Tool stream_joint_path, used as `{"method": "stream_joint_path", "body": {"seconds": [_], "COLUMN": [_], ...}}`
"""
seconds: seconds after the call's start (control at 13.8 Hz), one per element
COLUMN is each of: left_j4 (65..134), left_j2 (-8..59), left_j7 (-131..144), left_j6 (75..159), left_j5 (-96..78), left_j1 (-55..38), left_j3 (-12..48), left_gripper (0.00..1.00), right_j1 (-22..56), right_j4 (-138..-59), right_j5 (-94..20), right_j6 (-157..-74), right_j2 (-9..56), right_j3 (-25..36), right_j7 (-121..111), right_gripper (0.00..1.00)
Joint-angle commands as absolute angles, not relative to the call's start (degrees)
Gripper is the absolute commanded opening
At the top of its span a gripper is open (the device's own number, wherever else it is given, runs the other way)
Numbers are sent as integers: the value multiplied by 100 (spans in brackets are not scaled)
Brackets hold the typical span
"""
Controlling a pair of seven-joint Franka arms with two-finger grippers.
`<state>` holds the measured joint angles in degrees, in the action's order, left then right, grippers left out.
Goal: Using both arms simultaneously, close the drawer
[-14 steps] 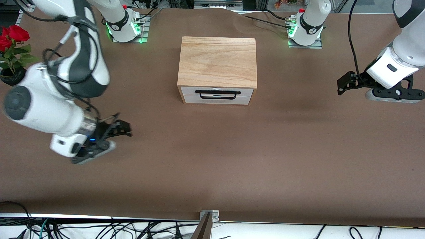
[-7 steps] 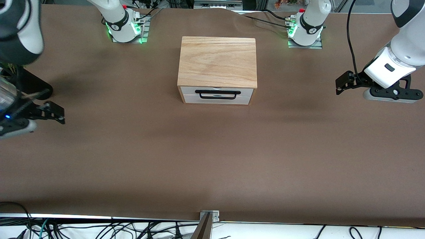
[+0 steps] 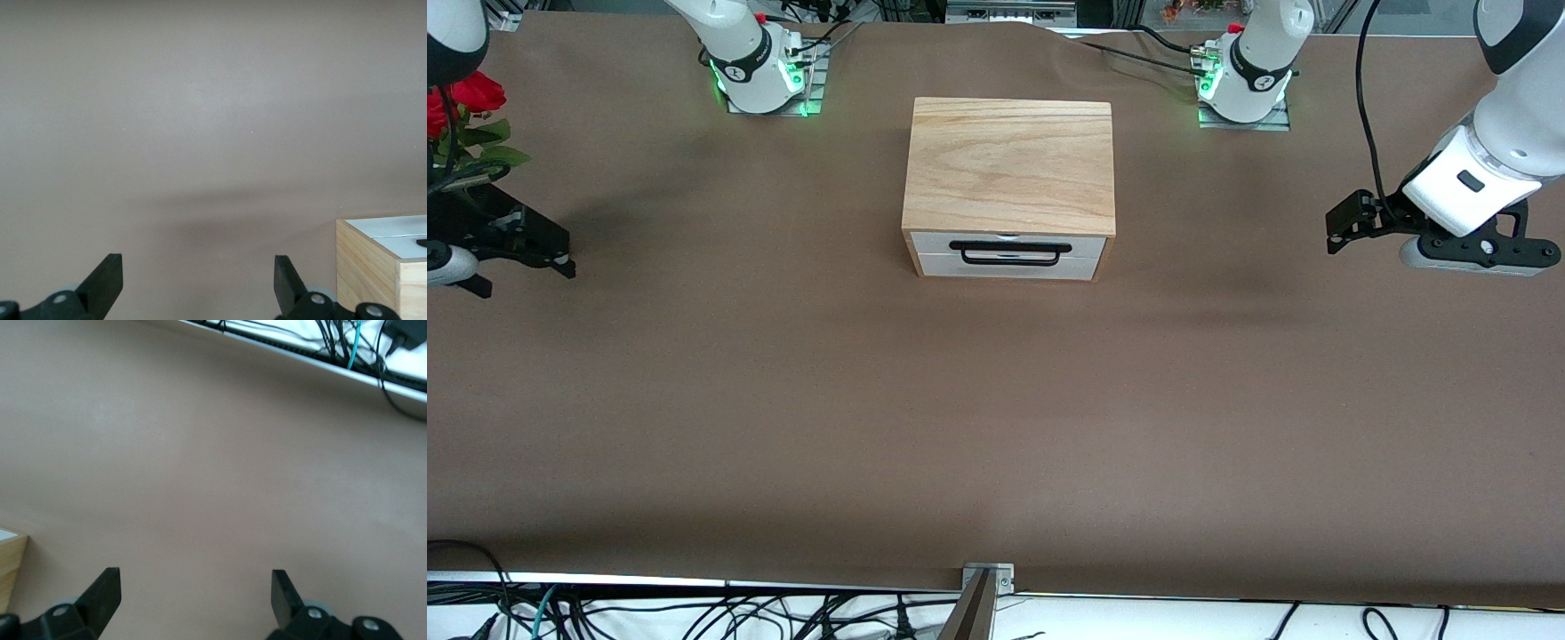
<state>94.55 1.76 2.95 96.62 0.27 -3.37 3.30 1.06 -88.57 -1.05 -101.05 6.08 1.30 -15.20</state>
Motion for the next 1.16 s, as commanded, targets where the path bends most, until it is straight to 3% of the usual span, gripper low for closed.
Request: {"method": "stream_joint_path", "body": {"seconds": [0.0, 1.09], "left_j4": [9439, 9431], "left_j2": [132, 132], "left_j7": [246, 228], "left_j6": [9598, 9598], "left_j5": [185, 185], "left_j1": [-325, -316], "left_j3": [352, 334], "left_gripper": [100, 100], "right_j1": [-35, 105], "right_j4": [-9141, -9035], "right_j5": [9, -9], "right_j6": [-10152, -10028], "right_j2": [457, 615], "right_j3": [-53, -44], "right_j7": [-1283, -97], "right_gripper": [100, 100]}}
